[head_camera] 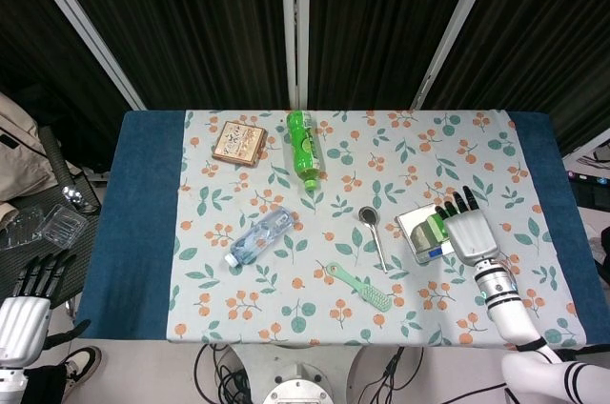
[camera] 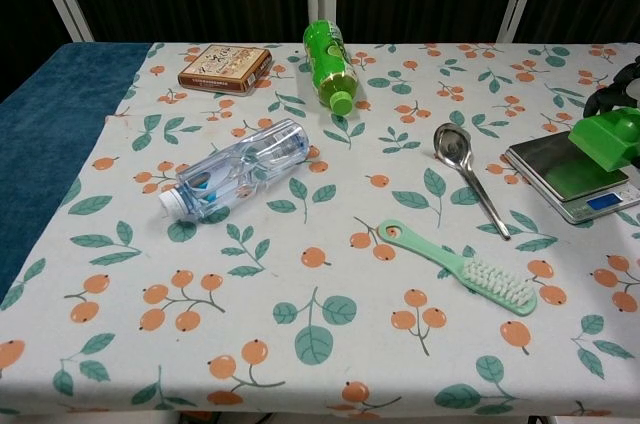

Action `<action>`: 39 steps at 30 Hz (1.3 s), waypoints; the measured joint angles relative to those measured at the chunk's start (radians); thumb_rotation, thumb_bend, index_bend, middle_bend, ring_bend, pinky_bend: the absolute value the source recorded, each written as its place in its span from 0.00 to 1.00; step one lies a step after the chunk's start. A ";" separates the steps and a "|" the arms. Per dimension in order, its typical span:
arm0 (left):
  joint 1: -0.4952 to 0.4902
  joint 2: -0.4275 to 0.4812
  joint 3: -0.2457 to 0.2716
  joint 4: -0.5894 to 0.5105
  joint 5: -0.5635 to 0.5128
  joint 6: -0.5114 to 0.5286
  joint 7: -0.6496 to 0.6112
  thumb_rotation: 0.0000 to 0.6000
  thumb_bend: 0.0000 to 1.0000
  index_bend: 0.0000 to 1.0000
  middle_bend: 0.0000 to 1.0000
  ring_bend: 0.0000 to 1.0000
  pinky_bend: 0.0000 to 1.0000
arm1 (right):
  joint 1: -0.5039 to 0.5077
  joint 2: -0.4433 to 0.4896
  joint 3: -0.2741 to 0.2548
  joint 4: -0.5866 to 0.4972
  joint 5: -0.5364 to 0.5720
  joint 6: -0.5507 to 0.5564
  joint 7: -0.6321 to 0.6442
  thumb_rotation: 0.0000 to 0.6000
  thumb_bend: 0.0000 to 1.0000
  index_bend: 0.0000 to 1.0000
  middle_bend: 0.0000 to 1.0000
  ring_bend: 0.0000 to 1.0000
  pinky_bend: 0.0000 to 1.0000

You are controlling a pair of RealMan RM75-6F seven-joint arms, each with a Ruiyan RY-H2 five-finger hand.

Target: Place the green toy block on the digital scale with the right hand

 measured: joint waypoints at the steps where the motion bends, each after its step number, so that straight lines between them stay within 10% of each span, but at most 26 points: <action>1: 0.000 0.001 0.000 -0.001 0.000 0.001 0.000 1.00 0.06 0.03 0.03 0.00 0.00 | -0.003 -0.011 0.000 0.012 -0.007 -0.001 0.009 1.00 0.31 0.46 0.47 0.11 0.00; 10: 0.004 0.001 0.005 0.007 -0.006 0.001 -0.011 1.00 0.06 0.03 0.03 0.00 0.00 | 0.006 -0.063 0.020 0.045 0.003 -0.044 -0.012 1.00 0.23 0.31 0.41 0.09 0.00; 19: 0.006 0.002 0.005 0.016 -0.005 0.011 -0.025 1.00 0.06 0.03 0.03 0.00 0.00 | 0.004 -0.051 0.040 0.010 0.012 -0.049 -0.006 1.00 0.11 0.01 0.07 0.00 0.00; 30: 0.009 0.005 0.006 0.003 0.001 0.021 -0.014 1.00 0.06 0.03 0.03 0.00 0.00 | -0.053 0.054 0.043 -0.119 -0.089 0.074 0.079 1.00 0.11 0.00 0.05 0.00 0.00; 39: 0.005 0.014 0.008 -0.027 0.019 0.028 0.009 1.00 0.06 0.03 0.03 0.00 0.00 | -0.262 0.182 -0.060 -0.157 -0.304 0.372 0.273 1.00 0.09 0.00 0.00 0.00 0.00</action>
